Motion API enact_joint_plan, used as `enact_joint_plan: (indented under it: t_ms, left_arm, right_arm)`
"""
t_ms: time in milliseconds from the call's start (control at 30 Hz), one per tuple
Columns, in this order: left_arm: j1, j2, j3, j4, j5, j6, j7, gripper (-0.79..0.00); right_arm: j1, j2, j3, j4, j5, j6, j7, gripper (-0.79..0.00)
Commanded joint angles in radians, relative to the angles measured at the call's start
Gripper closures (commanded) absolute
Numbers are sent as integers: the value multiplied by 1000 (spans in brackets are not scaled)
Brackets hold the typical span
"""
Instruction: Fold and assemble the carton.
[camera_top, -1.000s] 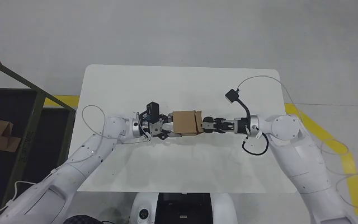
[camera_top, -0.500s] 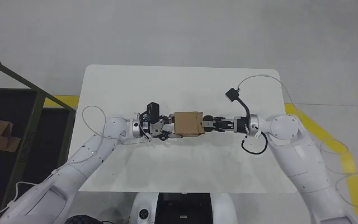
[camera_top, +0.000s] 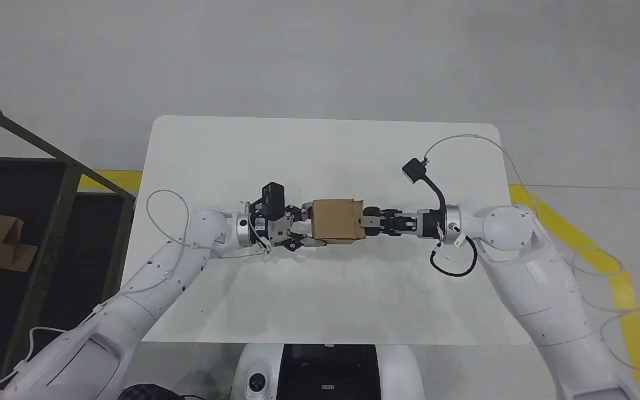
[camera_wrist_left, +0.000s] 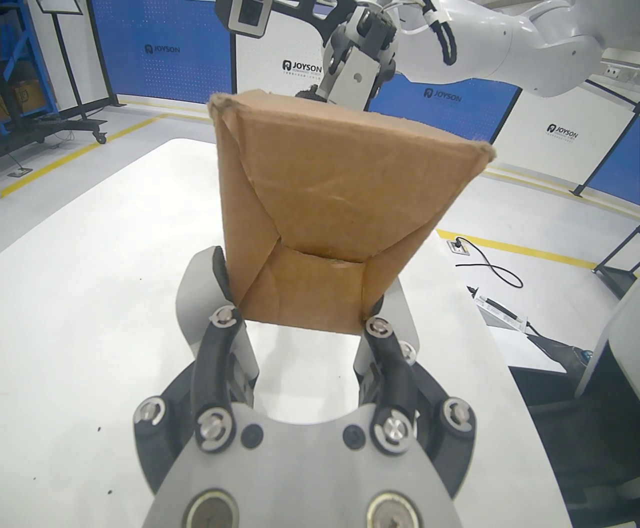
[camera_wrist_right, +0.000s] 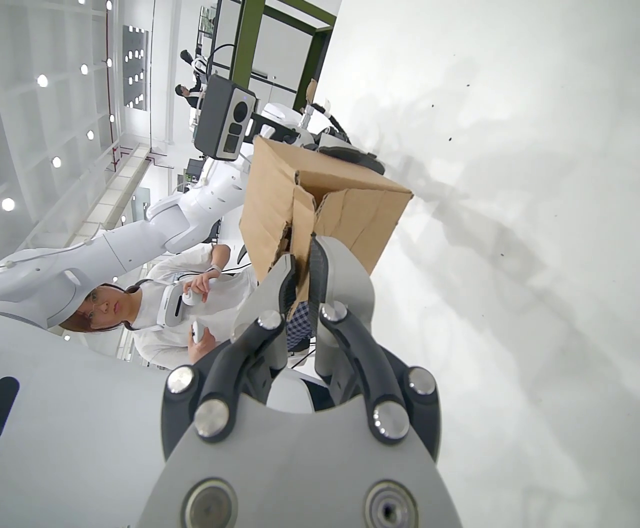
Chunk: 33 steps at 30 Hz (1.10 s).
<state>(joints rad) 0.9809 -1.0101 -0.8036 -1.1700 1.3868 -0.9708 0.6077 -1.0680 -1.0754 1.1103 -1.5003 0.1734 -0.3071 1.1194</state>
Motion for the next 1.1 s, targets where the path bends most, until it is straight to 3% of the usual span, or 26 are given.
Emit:
enact_joint_plan:
  t_ms: [0, 1067]
  left_arm:
    - [2, -1, -1, -3, 7, 6, -5, -379]
    - [7, -21, -14, 6, 4, 10, -86, -363]
  right_arm:
    - [2, 0, -6, -4, -13, 11, -5, 0]
    - [-3, 9, -28, -75, -93, 73, -42, 0]
